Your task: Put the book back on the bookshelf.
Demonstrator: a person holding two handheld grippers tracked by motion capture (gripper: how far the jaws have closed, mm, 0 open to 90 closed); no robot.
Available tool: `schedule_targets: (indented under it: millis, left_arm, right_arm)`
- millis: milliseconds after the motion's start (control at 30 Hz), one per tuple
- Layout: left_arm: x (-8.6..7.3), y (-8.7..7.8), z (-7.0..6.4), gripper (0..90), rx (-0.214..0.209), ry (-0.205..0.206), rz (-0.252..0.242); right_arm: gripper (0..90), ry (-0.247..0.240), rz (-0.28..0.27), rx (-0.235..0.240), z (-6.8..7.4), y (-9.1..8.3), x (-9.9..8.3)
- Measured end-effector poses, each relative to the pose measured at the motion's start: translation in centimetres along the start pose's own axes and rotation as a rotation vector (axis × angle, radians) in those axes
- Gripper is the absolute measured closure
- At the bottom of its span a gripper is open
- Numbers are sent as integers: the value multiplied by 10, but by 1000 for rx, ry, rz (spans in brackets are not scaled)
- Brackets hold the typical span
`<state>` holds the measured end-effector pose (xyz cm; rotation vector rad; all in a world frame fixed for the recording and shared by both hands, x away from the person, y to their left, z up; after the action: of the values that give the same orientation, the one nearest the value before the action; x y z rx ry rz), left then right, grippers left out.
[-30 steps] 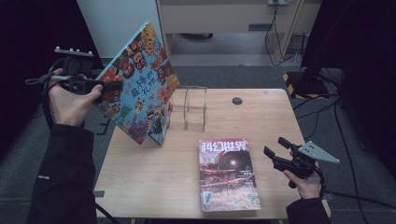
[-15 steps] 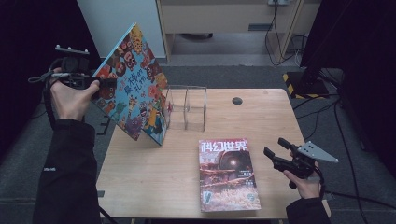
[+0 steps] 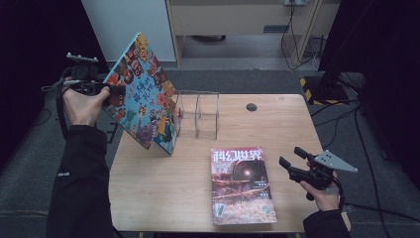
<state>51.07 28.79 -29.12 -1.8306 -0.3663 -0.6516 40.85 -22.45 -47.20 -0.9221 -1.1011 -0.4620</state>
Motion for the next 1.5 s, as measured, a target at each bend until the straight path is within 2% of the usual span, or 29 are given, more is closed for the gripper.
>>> schedule_targets:
  millis: [367, 633, 1000, 1133, 1500]
  left_arm:
    - [-6, 29, 1, 806, -13, -14, 38]
    - [-10, 44, 7, 805, -22, -46, 53]
    - [-23, 78, 13, 805, -9, -55, 107]
    - [-26, 85, 14, 805, -12, -55, 112]
    - [-32, 89, 15, 803, -25, -78, 102]
  right_arm:
    - [250, -2, 5, 3, 1, 1, -1]
    - [251, -5, 10, 7, 2, 2, -1]
    - [252, -14, 17, 5, 2, 3, -3]
    - [252, -15, 18, 5, 2, 3, -3]
    - [253, -13, 20, 9, 4, 5, -3]
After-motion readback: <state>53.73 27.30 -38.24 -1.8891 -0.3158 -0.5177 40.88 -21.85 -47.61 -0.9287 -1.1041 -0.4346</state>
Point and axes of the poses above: each handheld gripper's, and its own axes: y roughly forward along the jaws, x roughly out of its top, z roughly to its left, the point moved 9 cm from there along y, roughly forward along the jaws, and after that the axes turned 10 degrees about z, right-handed, at the moved point
